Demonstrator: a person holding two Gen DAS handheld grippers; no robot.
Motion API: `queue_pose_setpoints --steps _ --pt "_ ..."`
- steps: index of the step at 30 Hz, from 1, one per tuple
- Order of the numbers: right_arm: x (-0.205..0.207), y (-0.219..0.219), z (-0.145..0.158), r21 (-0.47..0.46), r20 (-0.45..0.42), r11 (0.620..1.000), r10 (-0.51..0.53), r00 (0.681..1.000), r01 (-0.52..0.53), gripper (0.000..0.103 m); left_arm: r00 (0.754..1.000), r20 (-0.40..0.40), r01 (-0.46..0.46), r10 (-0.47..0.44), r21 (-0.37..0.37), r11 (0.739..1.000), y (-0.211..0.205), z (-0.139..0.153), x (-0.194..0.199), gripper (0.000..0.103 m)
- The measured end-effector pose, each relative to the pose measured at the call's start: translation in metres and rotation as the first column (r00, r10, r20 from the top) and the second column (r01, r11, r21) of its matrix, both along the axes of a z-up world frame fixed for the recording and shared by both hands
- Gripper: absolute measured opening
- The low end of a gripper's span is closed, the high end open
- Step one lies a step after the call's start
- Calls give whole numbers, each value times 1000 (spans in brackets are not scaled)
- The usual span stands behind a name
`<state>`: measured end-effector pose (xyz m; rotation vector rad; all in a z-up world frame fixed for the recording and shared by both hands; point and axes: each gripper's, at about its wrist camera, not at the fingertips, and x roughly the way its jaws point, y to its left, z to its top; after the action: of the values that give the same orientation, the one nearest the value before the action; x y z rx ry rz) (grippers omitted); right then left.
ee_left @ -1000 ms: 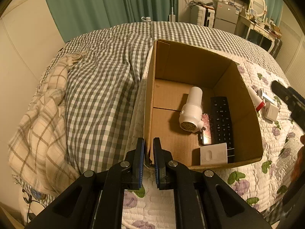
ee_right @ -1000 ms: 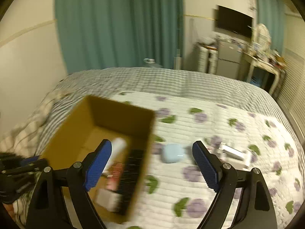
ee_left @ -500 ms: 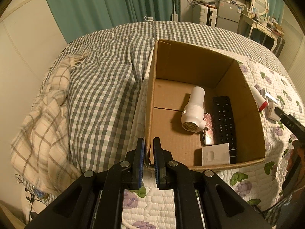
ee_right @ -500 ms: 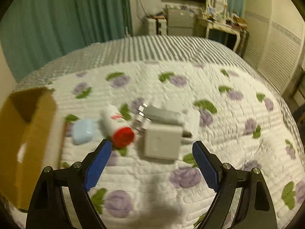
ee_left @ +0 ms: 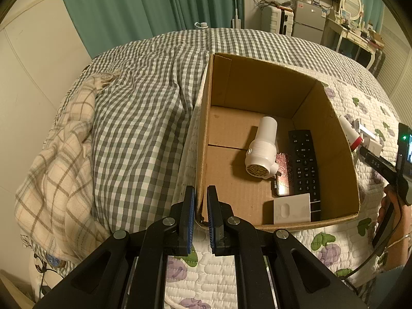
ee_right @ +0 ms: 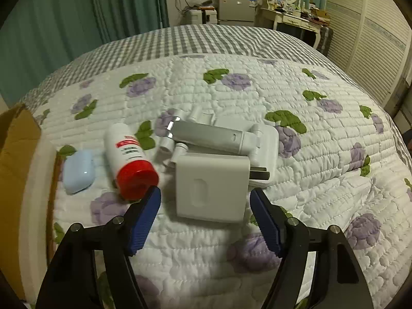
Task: Organize rigid objects
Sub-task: 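Grasp the larger white square power adapter with the right tool, then carry the white adapter with the right tool into the box and release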
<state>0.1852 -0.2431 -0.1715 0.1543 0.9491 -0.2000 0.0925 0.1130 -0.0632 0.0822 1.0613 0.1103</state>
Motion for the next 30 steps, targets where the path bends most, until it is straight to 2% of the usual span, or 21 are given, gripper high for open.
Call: queue_pose_setpoints --steps 2,9,15,24,30 --pt "2 -1 -2 -12 -11 1000 -9 1000 8 54 1000 0 -1 1 -2 1000 0 0 0 9" --pt "-3 -2 0 -5 -4 1000 -7 1000 7 53 1000 0 -1 1 -1 1000 0 0 0 9" --pt "-16 2 14 3 13 1000 12 1000 -12 53 1000 0 -1 1 2 1000 0 0 0 9" --pt "-34 25 70 32 110 995 88 990 -92 53 1000 0 -3 3 8 1000 -3 -1 -2 9" --pt "-48 69 126 22 227 975 209 951 -220 53 1000 -1 -2 2 4 1000 -3 0 -1 9"
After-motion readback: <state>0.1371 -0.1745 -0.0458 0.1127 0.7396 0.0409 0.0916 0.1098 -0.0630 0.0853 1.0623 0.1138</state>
